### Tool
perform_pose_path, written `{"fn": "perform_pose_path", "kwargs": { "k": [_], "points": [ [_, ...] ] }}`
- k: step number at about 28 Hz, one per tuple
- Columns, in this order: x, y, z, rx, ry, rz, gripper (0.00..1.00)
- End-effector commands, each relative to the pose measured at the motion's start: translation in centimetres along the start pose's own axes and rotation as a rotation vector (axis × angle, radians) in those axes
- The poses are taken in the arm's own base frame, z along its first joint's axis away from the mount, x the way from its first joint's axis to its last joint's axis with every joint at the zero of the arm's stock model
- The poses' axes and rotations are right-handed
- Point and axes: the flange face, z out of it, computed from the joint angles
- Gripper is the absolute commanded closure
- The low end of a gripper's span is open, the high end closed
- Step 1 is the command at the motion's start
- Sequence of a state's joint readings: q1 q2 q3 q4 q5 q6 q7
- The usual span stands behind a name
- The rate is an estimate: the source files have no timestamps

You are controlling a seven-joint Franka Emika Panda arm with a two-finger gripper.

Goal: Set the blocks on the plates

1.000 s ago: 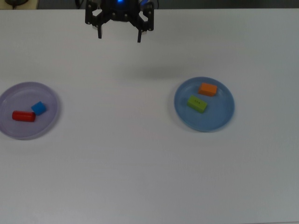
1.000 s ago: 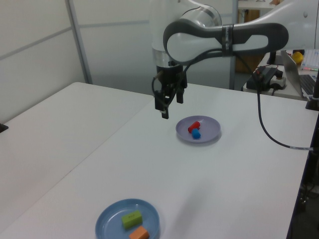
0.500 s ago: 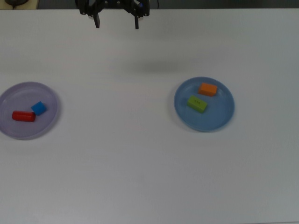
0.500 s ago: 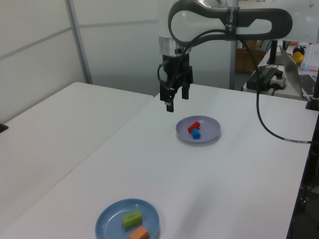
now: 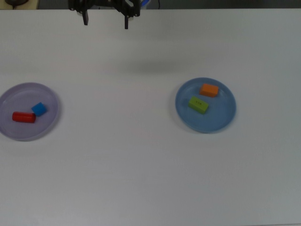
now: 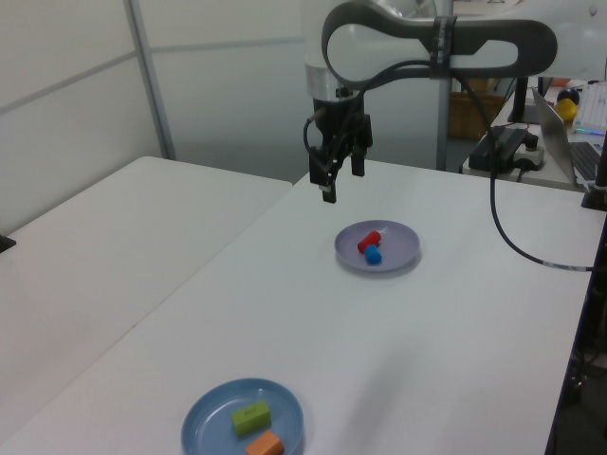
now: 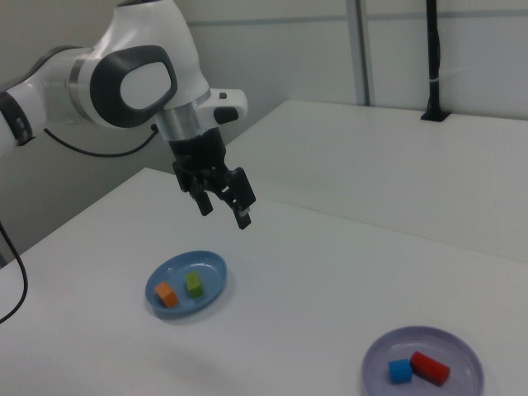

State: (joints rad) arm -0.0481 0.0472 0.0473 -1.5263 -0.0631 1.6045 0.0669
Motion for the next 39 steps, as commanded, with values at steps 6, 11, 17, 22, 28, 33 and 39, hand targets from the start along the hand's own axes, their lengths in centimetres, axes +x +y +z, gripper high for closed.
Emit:
{"fn": "perform_pose_path", "kwargs": {
  "k": [6,11,17,22,28,33,39],
  "points": [
    [-0.5,0.4,-1.2,-0.006,-0.014,0.006,0.00],
    [-0.5,0.2,-1.1,0.009,-0.017,0.017,0.00],
    [-0.3,0.0,-0.7,0.014,-0.018,0.017,0.00],
    [-0.3,0.3,-0.8,0.013,-0.022,0.021,0.00],
    [-0.2,0.5,-0.5,0.013,-0.025,0.024,0.00],
    [-0.1,0.4,0.0,0.013,-0.033,0.016,0.00],
    [0.1,0.4,0.4,0.014,-0.042,0.013,0.00]
  ]
}}
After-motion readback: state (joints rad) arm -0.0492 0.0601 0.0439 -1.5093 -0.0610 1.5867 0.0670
